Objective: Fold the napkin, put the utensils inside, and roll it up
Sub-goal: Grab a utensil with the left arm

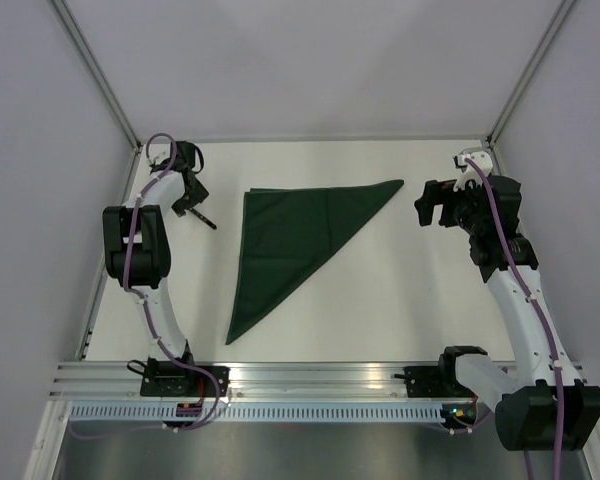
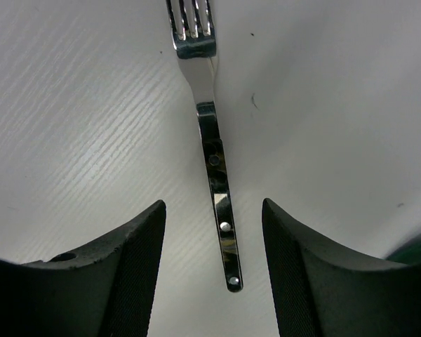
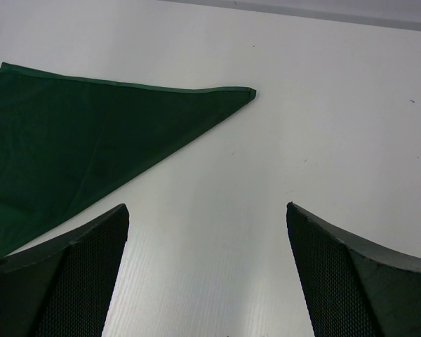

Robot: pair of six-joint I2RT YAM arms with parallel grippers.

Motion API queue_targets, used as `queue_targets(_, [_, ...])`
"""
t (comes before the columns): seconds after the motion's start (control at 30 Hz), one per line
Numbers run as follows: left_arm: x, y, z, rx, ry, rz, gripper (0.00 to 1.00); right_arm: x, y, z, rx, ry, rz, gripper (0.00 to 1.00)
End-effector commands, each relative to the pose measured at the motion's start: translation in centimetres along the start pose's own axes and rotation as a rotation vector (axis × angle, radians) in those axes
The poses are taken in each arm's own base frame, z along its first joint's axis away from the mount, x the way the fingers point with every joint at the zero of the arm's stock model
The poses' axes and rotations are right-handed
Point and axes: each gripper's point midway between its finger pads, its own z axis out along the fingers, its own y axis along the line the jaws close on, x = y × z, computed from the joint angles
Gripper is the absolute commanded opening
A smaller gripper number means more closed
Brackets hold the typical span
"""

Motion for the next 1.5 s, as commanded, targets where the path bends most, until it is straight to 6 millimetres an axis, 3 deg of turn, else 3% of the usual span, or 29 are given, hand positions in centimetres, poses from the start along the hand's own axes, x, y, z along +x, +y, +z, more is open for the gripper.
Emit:
queue_targets(0.0, [-1.0,1.2,1.1,-0.064,0.002,-0.063,0.62,-1.3,0.4,-0.6,-0.012,-0.033,-0.006,0.98])
queue_targets(0.13, [0.3,1.9,2.4,-0.077,0.055,-0.092,0.61,-1.3,0.5,-0.5,-0.018,-0.033,-0.007,0.98])
queue_targets(0.37, [0.7,1.6,3.9,-0.072,0.089,-0.077,0.59,-1.1,0.7,-0.4,-0.032,-0.027,-0.005,0.98])
queue_targets(0.57, [1.2,2.0,4.4,-0.077,0.115,-0.064,0.25,-0.9,0.9,-0.3,-0.043,-0.021,-0.005,0.98])
queue_targets(0.6, [1.2,2.1,4.4,-0.074,0.12,-0.056,0.11,-0.9,0.9,-0.3,-0.047,-0.021,-0.004,0.98])
queue_targets(0.63, [1.4,2.2,4.4,-0.072,0.125,-0.049,0.03,-0.8,0.9,-0.3,-0.047,-0.017,-0.002,0.98])
queue_targets(0.77, [1.1,1.5,3.7,-0.021,0.131,-0.003,0.02,-0.8,1.1,-0.3,-0.055,-0.017,-0.003,0.98])
queue_targets(0.87, [-0.7,-0.4,1.5,0.106,0.095,0.065,0.02,-0.9,1.2,-0.3,-0.063,-0.019,0.0,0.98])
queue_targets(1.0, [-3.2,-4.1,-3.6,0.313,0.018,0.226,0.02,-0.6,1.3,-0.2,-0.068,-0.01,0.002,0.98])
queue_targets(1.07, [-3.2,-5.4,-5.7,0.364,-0.02,0.339,0.02,-0.7,1.3,-0.2,-0.067,-0.013,0.001,0.98])
queue_targets(1.17, [-1.5,-8.6,-9.8,0.465,-0.077,0.537,0.02,-0.7,1.3,-0.2,-0.067,-0.014,0.001,0.98])
queue_targets(1.23, [1.0,-10.9,-12.8,0.569,-0.085,0.665,0.02,-0.7,1.3,-0.1,-0.067,-0.014,0.004,0.98])
queue_targets(1.33, [4.9,-13.0,-15.6,0.66,-0.099,0.886,0.02,-0.6,1.2,0.0,-0.063,-0.011,0.005,0.98])
queue_targets(1.43, [8.3,-13.9,-16.9,0.706,-0.092,1.044,0.02,-0.5,1.0,0.2,-0.057,-0.007,0.006,0.98])
queue_targets(1.47, [10.3,-14.4,-17.8,0.738,-0.079,1.126,0.02,-0.3,1.0,0.2,-0.057,-0.004,0.007,0.98])
